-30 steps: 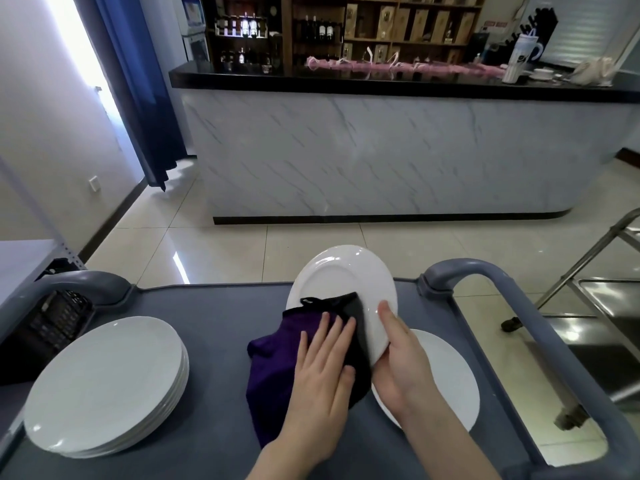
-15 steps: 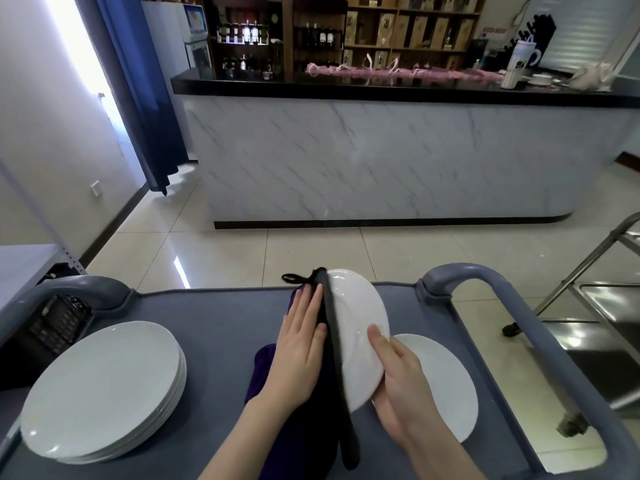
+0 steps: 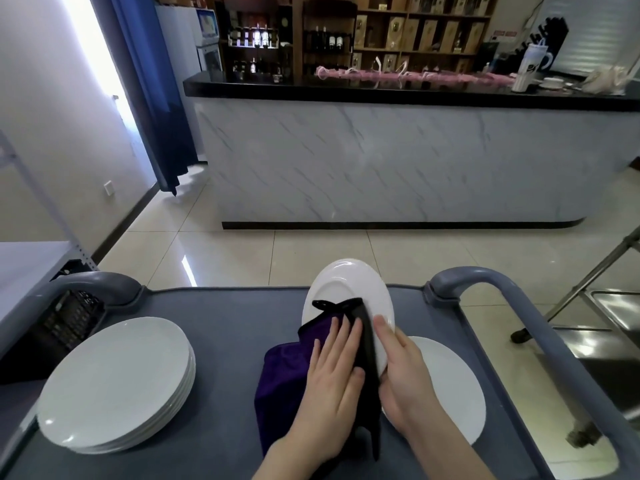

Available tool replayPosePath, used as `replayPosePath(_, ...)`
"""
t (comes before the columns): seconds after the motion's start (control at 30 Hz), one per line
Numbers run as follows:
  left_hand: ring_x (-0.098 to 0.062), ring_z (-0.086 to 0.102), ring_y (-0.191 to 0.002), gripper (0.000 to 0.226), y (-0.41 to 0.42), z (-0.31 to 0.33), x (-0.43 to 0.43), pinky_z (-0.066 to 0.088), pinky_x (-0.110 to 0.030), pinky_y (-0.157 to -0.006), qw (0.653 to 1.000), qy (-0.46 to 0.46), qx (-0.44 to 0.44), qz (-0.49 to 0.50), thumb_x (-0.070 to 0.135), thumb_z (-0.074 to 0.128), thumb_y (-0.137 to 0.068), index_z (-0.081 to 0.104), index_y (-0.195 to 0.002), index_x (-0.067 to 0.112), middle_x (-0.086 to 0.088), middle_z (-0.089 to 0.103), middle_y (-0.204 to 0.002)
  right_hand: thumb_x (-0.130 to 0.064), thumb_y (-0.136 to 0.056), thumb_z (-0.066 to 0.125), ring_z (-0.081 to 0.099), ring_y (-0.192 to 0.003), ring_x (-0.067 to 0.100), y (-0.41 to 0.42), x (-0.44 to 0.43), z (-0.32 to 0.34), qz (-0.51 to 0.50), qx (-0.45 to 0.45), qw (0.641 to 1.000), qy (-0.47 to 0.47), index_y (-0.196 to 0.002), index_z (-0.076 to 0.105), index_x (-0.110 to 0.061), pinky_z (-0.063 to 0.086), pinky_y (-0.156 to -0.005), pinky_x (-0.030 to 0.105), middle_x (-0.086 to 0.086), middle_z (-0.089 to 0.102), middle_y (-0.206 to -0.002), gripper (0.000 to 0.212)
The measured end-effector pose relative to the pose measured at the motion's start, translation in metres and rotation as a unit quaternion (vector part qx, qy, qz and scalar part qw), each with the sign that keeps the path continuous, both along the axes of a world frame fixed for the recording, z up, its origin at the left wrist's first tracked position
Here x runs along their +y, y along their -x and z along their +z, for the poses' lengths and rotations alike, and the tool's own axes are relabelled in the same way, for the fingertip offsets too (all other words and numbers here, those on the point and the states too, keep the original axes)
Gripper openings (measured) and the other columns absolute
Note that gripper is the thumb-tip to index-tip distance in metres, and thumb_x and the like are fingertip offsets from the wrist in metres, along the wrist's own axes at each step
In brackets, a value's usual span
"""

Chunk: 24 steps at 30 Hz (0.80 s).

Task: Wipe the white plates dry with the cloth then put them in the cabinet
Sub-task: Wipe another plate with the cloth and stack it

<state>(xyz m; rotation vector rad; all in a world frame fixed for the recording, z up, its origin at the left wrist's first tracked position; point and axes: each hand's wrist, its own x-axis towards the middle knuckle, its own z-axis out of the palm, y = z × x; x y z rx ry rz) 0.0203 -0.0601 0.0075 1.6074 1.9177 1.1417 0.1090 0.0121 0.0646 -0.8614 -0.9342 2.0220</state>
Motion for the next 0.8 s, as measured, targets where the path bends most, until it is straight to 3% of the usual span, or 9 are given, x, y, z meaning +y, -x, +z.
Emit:
replayPosePath(0.23,0.010,-0.016,-0.144,0.051,0.043,-0.006,0.005,-0.004,-0.029,-0.123,0.999,0.038,0.004,0.030,0.034,0.019,-0.106,-0.008,-0.145,0.054,0.030,-0.013,-0.156,-0.033,-0.081,0.065,0.072,-0.101,0.025,-0.005,-0.017,-0.021,0.006,-0.037,0.999,-0.013,-0.098,0.078,-0.010,0.058,-0.072,0.025,0.016,0.074,-0.107,0.031)
replayPosePath(0.33,0.010,-0.010,-0.145,0.055,0.050,-0.023,-0.011,0.002,-0.024,-0.121,0.997,0.048,-0.047,0.040,0.035,0.027,-0.107,-0.007,-0.144,0.058,0.031,-0.010,-0.158,-0.040,-0.079,0.066,0.071,-0.093,0.022,-0.009,-0.016,-0.023,0.010,-0.075,0.994,-0.075,-0.093,0.077,-0.010,0.057,-0.076,0.031,0.018,0.075,-0.100,0.034)
replayPosePath(0.4,0.007,-0.003,-0.147,0.057,0.054,-0.035,-0.022,0.008,-0.031,-0.123,0.993,0.075,-0.080,0.049,0.033,0.032,-0.107,-0.002,-0.148,0.054,0.027,-0.002,-0.161,-0.044,-0.080,0.064,0.066,-0.084,0.018,-0.009,-0.016,-0.024,0.014,-0.113,0.985,-0.129,-0.085,0.074,-0.012,0.053,-0.077,0.033,0.017,0.073,-0.090,0.034)
replayPosePath(0.5,0.002,0.008,-0.148,0.052,0.062,-0.042,-0.036,0.013,-0.032,-0.122,0.985,0.131,-0.089,0.072,0.036,0.039,-0.105,0.016,-0.150,0.047,0.020,0.013,-0.161,-0.042,-0.089,0.058,0.059,-0.075,0.009,-0.005,-0.019,-0.024,0.035,-0.182,0.959,-0.214,-0.087,0.072,-0.017,0.049,-0.067,0.021,0.009,0.070,-0.080,0.028)
replayPosePath(0.6,-0.005,0.037,-0.138,0.033,0.076,-0.028,-0.044,0.025,-0.022,-0.115,0.977,0.098,-0.093,0.168,0.032,0.044,-0.104,0.054,-0.135,0.032,0.016,0.044,-0.143,-0.048,-0.089,0.051,0.057,-0.072,0.003,0.000,-0.024,-0.021,0.057,-0.225,0.923,-0.308,-0.092,0.071,-0.016,0.044,-0.065,0.014,0.008,0.069,-0.083,0.038)
replayPosePath(0.63,-0.004,0.047,-0.128,0.027,0.081,-0.020,-0.048,0.033,-0.025,-0.112,0.969,0.066,-0.122,0.206,0.033,0.046,-0.103,0.060,-0.125,0.034,0.016,0.053,-0.133,-0.047,-0.090,0.050,0.060,-0.073,0.000,0.002,-0.026,-0.018,0.066,-0.231,0.908,-0.345,-0.095,0.073,-0.027,0.044,-0.066,0.012,-0.002,0.071,-0.082,0.031)
replayPosePath(0.7,-0.004,0.061,-0.112,0.023,0.089,0.004,-0.056,0.049,-0.032,-0.099,0.929,-0.004,-0.276,0.247,0.049,0.050,-0.096,0.061,-0.115,0.043,0.016,0.065,-0.119,-0.045,-0.095,0.049,0.062,-0.071,-0.002,0.008,-0.032,-0.013,0.108,-0.244,0.867,-0.422,-0.110,0.067,-0.046,0.045,-0.066,0.011,-0.018,0.071,-0.081,0.024)
replayPosePath(0.77,-0.011,0.070,-0.102,0.038,0.096,0.021,-0.065,0.059,-0.035,-0.083,0.867,-0.052,-0.441,0.225,0.063,0.052,-0.083,0.057,-0.118,0.048,0.013,0.070,-0.113,-0.043,-0.097,0.051,0.064,-0.075,-0.005,0.018,-0.038,-0.011,0.153,-0.246,0.823,-0.489,-0.120,0.061,-0.053,0.047,-0.071,0.011,-0.027,0.070,-0.088,0.028)
replayPosePath(0.8,-0.016,0.072,-0.100,0.042,0.100,0.027,-0.071,0.061,-0.038,-0.077,0.849,-0.066,-0.476,0.222,0.062,0.054,-0.083,0.056,-0.122,0.046,0.010,0.071,-0.112,-0.038,-0.097,0.053,0.064,-0.088,-0.010,0.023,-0.042,-0.010,0.178,-0.237,0.801,-0.520,-0.124,0.059,-0.055,0.047,-0.080,0.009,-0.034,0.068,-0.099,0.032)
